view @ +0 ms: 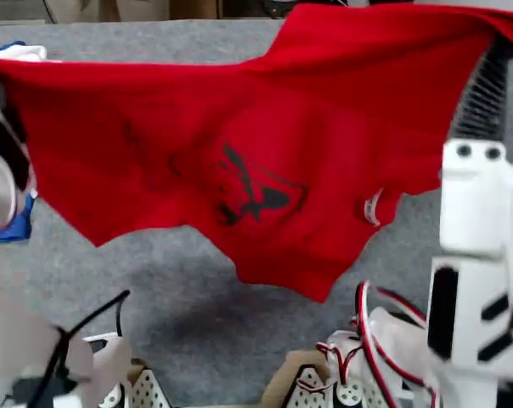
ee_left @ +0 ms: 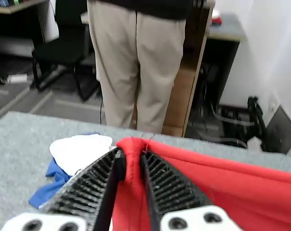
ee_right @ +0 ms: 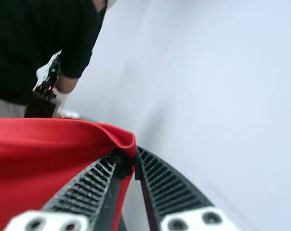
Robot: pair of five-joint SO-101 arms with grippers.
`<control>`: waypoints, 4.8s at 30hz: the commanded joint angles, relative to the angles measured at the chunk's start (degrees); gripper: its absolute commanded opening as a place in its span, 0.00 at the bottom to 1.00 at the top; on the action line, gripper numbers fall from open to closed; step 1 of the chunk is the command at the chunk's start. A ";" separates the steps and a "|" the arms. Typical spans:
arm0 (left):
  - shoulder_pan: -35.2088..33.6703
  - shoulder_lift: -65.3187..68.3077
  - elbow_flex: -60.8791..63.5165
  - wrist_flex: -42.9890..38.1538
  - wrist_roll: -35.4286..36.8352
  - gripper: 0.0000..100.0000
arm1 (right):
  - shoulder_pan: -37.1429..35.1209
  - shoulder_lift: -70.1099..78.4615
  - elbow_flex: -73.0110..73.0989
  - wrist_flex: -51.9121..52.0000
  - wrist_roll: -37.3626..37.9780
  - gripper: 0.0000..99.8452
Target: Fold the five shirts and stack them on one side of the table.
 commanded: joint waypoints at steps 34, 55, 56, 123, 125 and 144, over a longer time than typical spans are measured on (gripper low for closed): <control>5.98 -10.07 82.81 -58.11 0.00 0.02 | -2.42 19.03 23.43 -16.26 -0.35 0.00; 5.63 3.56 91.52 -56.88 0.09 0.02 | -27.56 53.76 23.08 -1.93 -8.18 0.14; 5.63 4.18 91.52 -56.09 0.09 0.02 | -28.70 55.34 23.08 -2.99 -8.53 0.15; 0.00 8.22 103.12 -57.23 9.93 0.02 | -37.85 82.15 10.33 -25.67 -27.43 0.00; -0.09 7.96 104.18 -58.81 9.93 0.02 | -36.70 82.15 6.02 -23.91 -28.66 0.00; 1.05 -4.18 98.81 -49.76 9.76 0.02 | -35.12 58.95 -1.10 -2.02 -29.45 0.00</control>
